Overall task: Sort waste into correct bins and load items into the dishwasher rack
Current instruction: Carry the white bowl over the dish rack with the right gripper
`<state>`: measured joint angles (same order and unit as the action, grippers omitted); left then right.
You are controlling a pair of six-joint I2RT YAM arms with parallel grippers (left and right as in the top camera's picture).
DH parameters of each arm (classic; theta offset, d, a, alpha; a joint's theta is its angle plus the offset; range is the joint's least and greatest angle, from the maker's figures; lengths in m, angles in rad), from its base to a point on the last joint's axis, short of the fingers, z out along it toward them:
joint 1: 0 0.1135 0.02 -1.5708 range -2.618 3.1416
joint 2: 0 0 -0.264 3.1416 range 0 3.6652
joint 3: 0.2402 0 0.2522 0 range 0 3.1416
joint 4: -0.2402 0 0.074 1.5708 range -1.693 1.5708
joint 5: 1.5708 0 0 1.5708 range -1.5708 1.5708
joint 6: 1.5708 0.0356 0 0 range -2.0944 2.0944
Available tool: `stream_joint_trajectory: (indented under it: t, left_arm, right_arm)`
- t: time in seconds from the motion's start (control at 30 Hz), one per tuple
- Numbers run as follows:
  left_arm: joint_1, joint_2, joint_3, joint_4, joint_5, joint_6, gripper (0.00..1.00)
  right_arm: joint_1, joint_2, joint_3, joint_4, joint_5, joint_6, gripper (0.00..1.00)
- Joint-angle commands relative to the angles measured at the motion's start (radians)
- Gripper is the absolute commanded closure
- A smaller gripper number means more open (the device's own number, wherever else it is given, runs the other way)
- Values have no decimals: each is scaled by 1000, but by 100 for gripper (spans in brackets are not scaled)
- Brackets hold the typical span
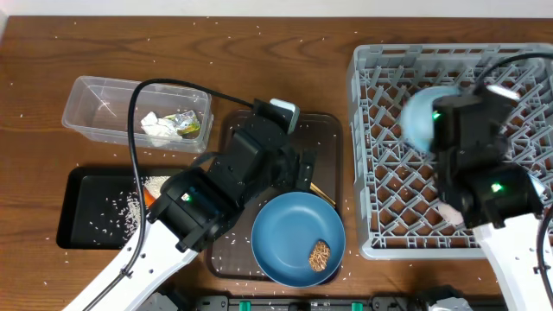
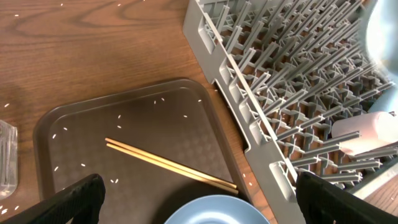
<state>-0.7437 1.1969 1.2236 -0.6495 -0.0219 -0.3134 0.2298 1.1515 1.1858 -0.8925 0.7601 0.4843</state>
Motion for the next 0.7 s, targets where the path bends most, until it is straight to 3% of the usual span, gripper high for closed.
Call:
stream_joint_trajectory:
  t: [0.0,0.17,0.4,0.67]
  left_arm:
    - [-2,-19,11,0,10,6,2]
    - [-2,-19,11,-1,10,6,2]
    - [-2,-21,11,-39,10,6,2]
    - [-2,-21,11,-46,10,6,2]
  right_arm:
    - [-66,45,9,38,320,27,99]
    - [-119,164,9,179,355,-124,99]
    - [-130,393,9,413,558,-407,99]
    - [-119,557,9,447,604,-441,99]
